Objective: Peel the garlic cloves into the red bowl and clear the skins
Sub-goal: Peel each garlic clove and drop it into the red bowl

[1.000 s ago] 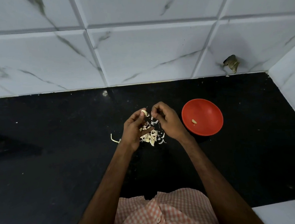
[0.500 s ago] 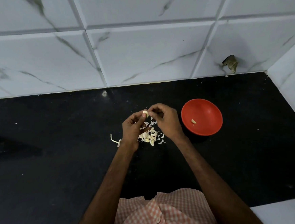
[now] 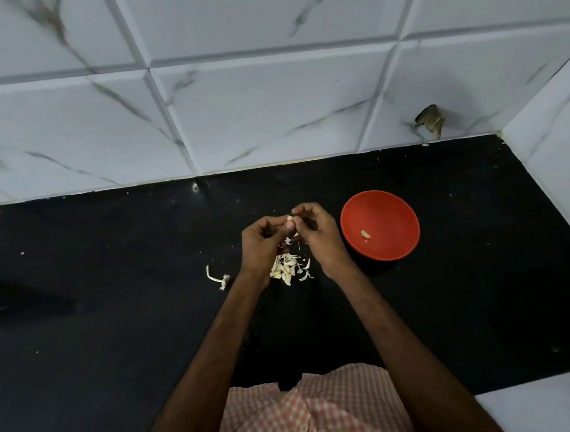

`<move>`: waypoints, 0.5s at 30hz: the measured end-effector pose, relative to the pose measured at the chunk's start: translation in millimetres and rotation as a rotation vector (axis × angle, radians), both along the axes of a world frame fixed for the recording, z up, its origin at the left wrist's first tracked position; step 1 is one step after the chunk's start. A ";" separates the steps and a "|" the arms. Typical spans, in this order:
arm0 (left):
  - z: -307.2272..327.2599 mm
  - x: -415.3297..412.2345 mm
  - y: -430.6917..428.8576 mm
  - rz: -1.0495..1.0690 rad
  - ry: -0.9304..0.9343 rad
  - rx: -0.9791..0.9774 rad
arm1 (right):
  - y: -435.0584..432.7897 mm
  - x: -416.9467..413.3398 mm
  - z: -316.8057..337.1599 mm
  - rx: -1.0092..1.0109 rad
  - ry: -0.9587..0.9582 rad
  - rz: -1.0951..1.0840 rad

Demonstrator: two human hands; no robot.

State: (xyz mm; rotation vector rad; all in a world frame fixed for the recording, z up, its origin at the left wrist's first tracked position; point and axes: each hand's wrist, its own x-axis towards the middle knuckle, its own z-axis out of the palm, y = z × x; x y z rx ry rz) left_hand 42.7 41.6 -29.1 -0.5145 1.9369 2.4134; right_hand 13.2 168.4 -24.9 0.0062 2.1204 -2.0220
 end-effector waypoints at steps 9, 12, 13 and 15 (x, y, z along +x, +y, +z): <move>1.6 -60.5 69.8 -0.335 0.024 -0.410 | 97.6 -22.1 -22.6 0.005 -0.245 -0.373; -11.0 -61.8 55.1 -0.300 0.002 -0.593 | 128.9 -33.1 -38.1 0.459 -0.137 -0.318; -17.2 -58.3 43.8 -0.289 -0.013 -0.665 | 134.0 -35.4 -42.5 0.554 -0.116 -0.240; -30.6 -45.7 14.6 -0.294 -0.056 -0.850 | 133.8 -38.1 -50.8 0.689 -0.094 -0.101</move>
